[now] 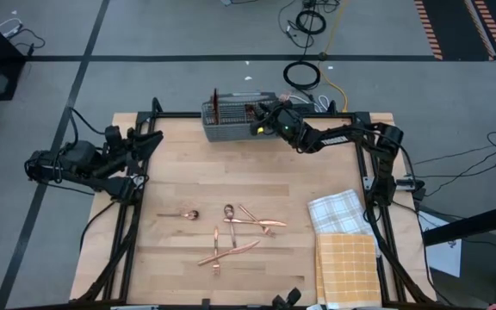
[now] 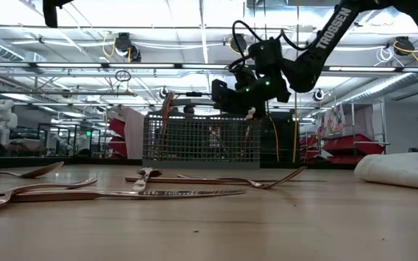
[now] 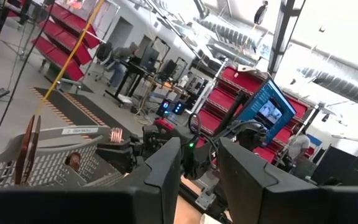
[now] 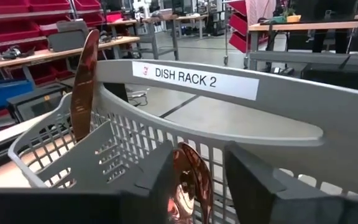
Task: Sort silverware
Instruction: Put the left bronze spoon into the gray silverware rack
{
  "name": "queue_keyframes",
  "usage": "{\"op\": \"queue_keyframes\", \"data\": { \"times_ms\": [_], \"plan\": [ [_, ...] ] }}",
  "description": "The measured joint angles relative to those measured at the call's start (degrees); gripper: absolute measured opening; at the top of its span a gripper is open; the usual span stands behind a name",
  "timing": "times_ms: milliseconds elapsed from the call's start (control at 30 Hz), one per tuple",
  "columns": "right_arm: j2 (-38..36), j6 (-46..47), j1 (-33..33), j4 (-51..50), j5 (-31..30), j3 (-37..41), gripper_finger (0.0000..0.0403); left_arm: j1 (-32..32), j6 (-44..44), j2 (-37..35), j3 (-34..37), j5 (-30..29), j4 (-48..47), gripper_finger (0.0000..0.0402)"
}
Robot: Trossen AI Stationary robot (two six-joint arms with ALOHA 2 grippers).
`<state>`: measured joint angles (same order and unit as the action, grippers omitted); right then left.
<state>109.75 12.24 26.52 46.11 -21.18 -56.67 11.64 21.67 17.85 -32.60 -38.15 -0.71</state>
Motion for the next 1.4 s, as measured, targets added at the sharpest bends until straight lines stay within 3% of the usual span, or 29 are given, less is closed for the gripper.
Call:
{"op": "queue_keyframes", "data": {
  "times_ms": [133, 333, 500, 700, 833, 1067, 1400],
  "plan": [
    [-3.5, -0.9, -1.0, -0.7, 1.0, 0.4, 0.0158, 0.0, -0.2, 0.0, 0.0, 1.5, -1.1, 0.0114],
    [-15.7, -6.2, -3.1, -2.8, 0.5, 0.2, 0.0171, 0.0, -1.3, 2.4, -0.1, 10.1, -10.2, 0.0114],
    [-26.6, -10.2, -6.8, -13.2, 0.5, 0.2, 0.0171, 0.0, 4.5, 8.6, -0.1, 18.6, -18.3, 0.0114],
    [-34.7, -10.0, -11.8, -29.8, -1.5, 0.2, 0.0171, 0.6, 13.5, 19.3, -0.1, 30.6, -35.4, 0.0114],
    [-36.9, -9.6, -14.5, -36.1, -3.2, 0.2, 0.0171, 2.7, 12.9, 25.7, -0.1, 31.1, -42.6, 0.0114],
    [-36.8, -8.4, -18.0, -40.3, -3.0, 0.2, 0.0171, 9.7, 11.0, 32.0, -0.1, 36.8, -45.6, 0.0114],
    [-36.4, -8.5, -18.4, -42.5, -3.0, 0.2, 0.0171, 15.2, 11.0, 35.5, 2.9, 32.0, -42.9, 0.0114]
  ]
}}
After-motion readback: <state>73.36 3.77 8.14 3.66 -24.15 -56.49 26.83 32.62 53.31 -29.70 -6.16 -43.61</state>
